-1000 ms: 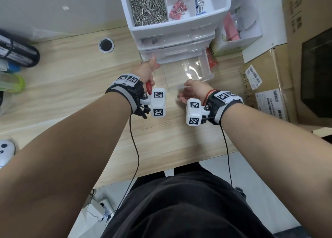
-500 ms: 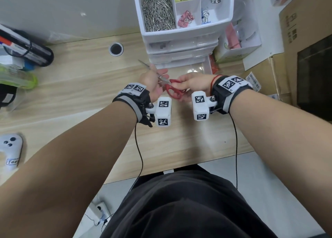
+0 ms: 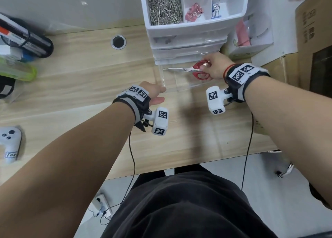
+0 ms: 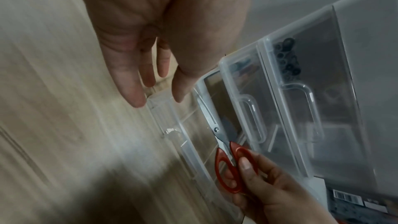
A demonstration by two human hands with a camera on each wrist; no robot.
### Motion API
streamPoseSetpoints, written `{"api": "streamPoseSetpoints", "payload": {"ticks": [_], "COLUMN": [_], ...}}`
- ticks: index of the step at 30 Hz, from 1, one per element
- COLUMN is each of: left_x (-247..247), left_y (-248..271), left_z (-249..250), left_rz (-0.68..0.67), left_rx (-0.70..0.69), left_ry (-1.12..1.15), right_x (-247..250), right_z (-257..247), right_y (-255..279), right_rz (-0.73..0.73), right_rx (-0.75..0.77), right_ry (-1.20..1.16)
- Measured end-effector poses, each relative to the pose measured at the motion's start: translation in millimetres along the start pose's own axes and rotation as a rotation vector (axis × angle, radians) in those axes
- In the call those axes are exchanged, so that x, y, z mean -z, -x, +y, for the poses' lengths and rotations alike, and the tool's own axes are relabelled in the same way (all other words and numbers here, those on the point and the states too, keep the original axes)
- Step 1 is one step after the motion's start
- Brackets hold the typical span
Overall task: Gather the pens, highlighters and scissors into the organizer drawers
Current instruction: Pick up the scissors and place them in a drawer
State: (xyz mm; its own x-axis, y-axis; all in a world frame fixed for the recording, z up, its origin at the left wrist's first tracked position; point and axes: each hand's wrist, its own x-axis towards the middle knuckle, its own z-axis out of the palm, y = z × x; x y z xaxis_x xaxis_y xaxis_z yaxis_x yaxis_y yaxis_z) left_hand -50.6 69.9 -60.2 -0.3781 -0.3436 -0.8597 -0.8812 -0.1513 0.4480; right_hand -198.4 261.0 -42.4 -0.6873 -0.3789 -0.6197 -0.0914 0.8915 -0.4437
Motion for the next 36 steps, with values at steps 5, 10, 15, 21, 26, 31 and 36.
{"api": "streamPoseSetpoints", "payload": {"ticks": [5,10,15,21,26,31,36], "left_x": [1,-1,8,8,9,13,10], "left_y": [2,-18,-19,-19,-23,-27,-32], "left_z": [-1,7,17,27,35,45,53], "left_rz": [-0.055,-0.019,0.137,0.141,0.031,-0.047,0.007], "left_rx": [-0.089,-0.007,-0.030,-0.081,-0.122,-0.121,-0.186], "left_ry": [-0.160,0.144,-0.070,-0.157,-0.123,-0.237,-0.481], "right_x": [-12,-9,4,0,-1,1,11], "right_z": [-5,-6,8,27,24,38,42], "right_y": [-7,0,11,15,2,-8,-18], "right_rz": [0.061,0.181,0.291,-0.079,-0.062,-0.063,0.057], "right_rx": [-0.008,-0.022,-0.156,-0.366,-0.306,-0.236,-0.189], "right_ry": [0.175,0.177,0.127,0.119,0.140,0.150,0.138]}}
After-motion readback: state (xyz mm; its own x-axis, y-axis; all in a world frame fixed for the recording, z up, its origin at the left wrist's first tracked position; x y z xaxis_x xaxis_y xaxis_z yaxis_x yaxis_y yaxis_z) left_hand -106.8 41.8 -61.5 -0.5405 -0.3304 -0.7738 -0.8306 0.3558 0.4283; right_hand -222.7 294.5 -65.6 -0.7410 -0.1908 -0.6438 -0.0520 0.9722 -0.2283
